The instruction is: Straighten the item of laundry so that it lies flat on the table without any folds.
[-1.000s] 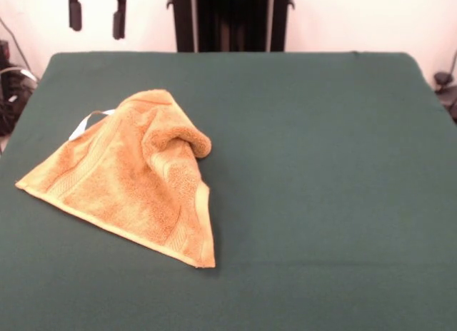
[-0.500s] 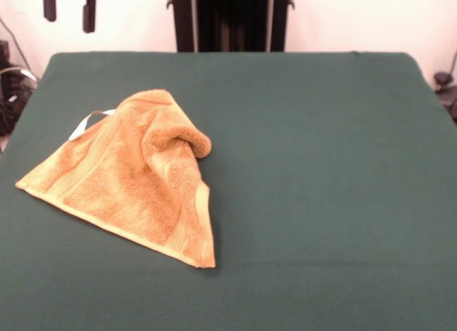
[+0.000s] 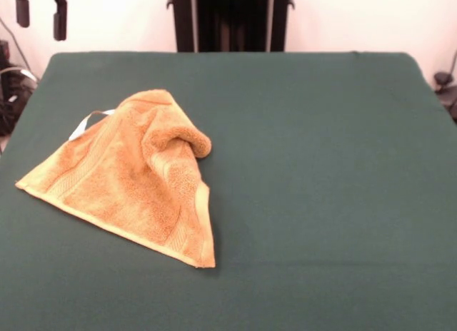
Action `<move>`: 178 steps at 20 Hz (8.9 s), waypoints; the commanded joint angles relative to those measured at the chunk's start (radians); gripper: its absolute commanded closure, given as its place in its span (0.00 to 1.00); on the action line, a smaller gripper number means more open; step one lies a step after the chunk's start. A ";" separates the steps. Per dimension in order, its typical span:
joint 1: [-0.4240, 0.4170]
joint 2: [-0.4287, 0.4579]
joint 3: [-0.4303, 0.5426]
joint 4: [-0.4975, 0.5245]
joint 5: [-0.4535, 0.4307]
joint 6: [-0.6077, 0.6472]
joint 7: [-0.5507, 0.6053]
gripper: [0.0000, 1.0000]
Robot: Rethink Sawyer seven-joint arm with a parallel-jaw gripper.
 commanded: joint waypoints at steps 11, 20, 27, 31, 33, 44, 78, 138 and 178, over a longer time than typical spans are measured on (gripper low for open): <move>0.170 0.108 -0.121 0.162 0.348 -0.093 0.632 0.00; 0.283 0.088 -0.191 0.245 0.496 -0.148 0.809 0.00; 0.169 0.027 0.003 0.380 0.531 -0.228 0.818 0.00; 0.204 0.073 -0.039 0.355 0.514 -0.238 0.857 0.00; 0.177 0.079 -0.006 0.364 0.515 -0.244 0.837 0.00; 0.132 0.085 0.083 0.429 0.572 -0.171 0.823 0.00; -0.003 0.201 0.362 0.395 0.427 -0.493 0.785 0.00; -0.079 0.306 0.219 0.267 0.267 -0.334 0.751 1.00; -0.097 0.147 0.393 0.463 0.370 -0.445 0.918 0.00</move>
